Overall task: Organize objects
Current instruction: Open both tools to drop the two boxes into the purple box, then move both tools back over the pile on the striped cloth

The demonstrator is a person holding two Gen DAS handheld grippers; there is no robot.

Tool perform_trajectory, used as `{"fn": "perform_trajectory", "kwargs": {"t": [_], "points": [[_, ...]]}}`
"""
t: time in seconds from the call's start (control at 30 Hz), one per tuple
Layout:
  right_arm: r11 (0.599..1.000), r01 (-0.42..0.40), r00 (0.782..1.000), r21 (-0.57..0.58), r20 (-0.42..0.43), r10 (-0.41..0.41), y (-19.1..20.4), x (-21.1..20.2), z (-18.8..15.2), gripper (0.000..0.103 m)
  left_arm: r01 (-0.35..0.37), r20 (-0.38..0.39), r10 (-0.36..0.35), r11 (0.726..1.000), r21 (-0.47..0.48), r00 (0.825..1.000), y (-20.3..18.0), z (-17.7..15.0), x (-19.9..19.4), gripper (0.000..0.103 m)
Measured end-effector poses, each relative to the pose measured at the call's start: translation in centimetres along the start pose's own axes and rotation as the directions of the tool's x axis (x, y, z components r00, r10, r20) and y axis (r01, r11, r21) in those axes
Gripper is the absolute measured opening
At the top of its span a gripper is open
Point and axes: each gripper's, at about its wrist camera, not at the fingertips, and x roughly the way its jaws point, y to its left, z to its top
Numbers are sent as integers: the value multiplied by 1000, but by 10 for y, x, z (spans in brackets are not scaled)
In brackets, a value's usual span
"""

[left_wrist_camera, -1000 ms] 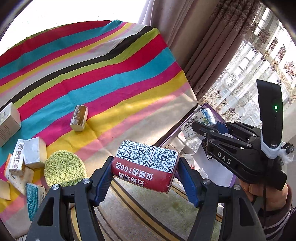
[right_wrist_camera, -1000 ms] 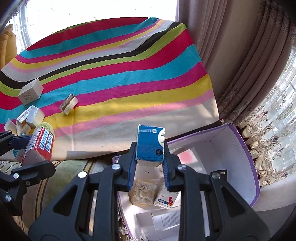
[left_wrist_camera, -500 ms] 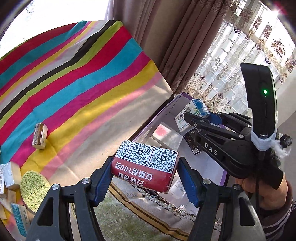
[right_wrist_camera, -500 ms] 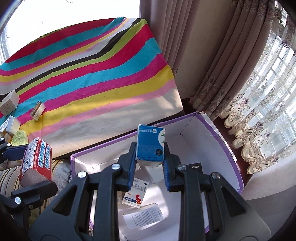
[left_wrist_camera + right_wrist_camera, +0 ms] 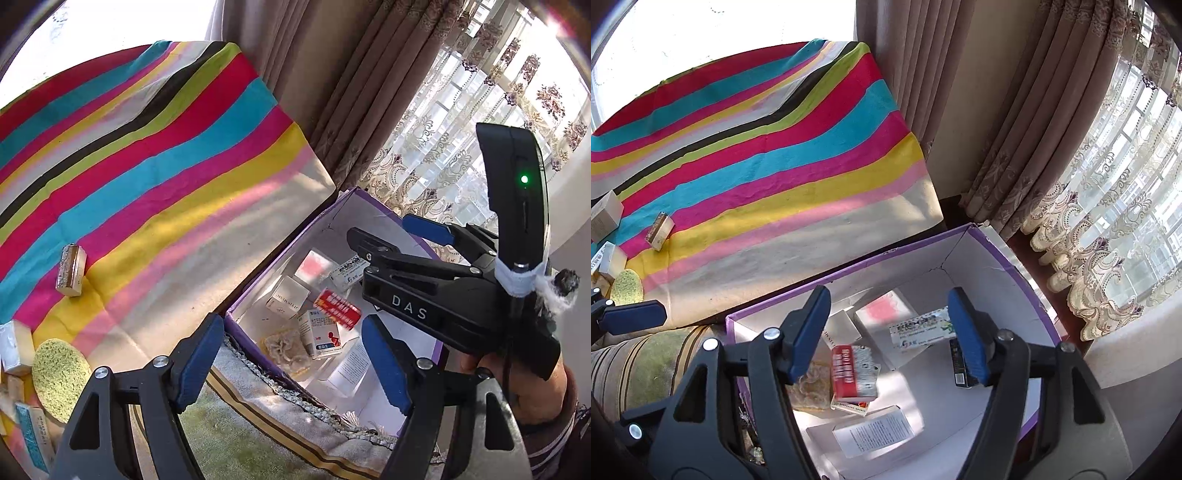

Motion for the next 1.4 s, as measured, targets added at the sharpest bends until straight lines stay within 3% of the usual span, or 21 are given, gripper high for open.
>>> {"fn": "perform_trajectory", "kwargs": {"t": [0.8,1.07,1.4], "points": [[993,-71,997,-91,23,74,54,-25,9,76,-47,148,80,976,-212,986,78,-31,-65,78],[987,-94,995,-129,25,98,77,-35,11,77,-66,196,126,955,-289,972,110,-53,-95,78],[962,-190,981,-195,-1,194,124,-40,9,78,-121,217,229,900,-419,949,163,-94,-136,78]]}}
